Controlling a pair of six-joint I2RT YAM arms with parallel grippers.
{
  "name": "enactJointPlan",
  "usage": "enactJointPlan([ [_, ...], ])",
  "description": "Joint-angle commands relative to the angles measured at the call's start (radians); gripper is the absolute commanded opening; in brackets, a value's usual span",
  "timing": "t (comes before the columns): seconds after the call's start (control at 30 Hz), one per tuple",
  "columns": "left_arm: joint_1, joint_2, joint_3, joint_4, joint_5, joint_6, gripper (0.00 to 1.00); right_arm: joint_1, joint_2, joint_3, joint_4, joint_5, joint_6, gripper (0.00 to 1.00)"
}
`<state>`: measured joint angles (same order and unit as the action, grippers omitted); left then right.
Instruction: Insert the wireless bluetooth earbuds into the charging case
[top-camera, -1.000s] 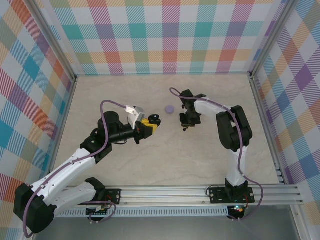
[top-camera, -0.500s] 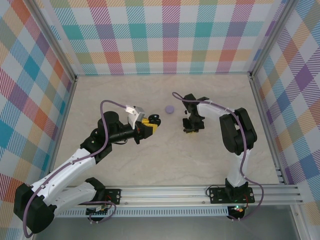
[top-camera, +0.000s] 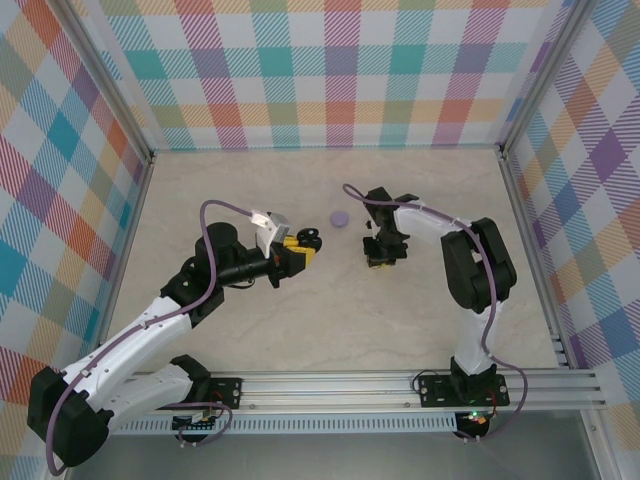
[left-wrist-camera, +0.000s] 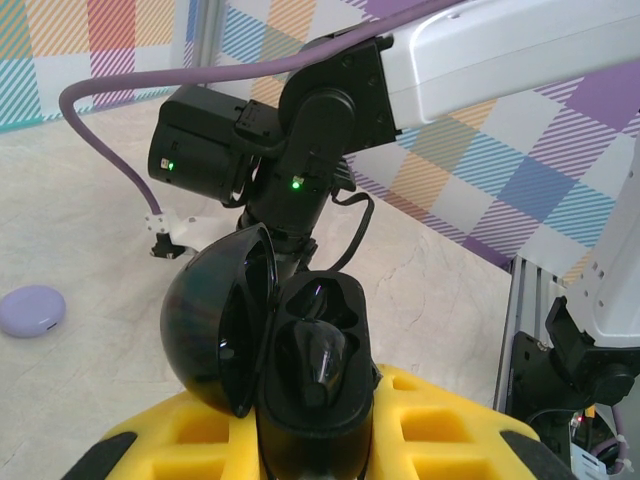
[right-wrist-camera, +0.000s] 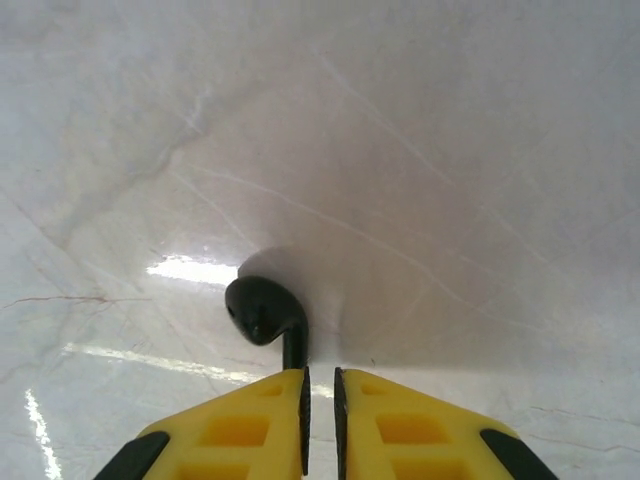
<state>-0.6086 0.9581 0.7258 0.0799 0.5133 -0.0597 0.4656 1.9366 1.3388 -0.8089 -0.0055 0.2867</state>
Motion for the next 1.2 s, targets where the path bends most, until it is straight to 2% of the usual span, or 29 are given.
enactJointPlan([
  [0.0, -0.016, -0.01, -0.004, 0.021, 0.008, -0.006, 0.05, 0.006, -0.065, -0.019, 0.003, -0.035, -0.02, 0.19],
  [0.23, -0.016, -0.01, -0.004, 0.027, 0.01, -0.008, 0.05, 0.006, -0.082, 0.008, 0.027, -0.091, -0.004, 0.31],
  [0.57, -0.016, -0.013, -0.002, 0.026, 0.009, -0.008, 0.05, 0.011, 0.041, 0.123, -0.047, -0.021, 0.006, 0.43],
  [1.17, -0.016, -0.011, 0.0, 0.023, 0.008, -0.007, 0.05, 0.05, 0.141, 0.206, -0.119, 0.091, -0.005, 0.43],
])
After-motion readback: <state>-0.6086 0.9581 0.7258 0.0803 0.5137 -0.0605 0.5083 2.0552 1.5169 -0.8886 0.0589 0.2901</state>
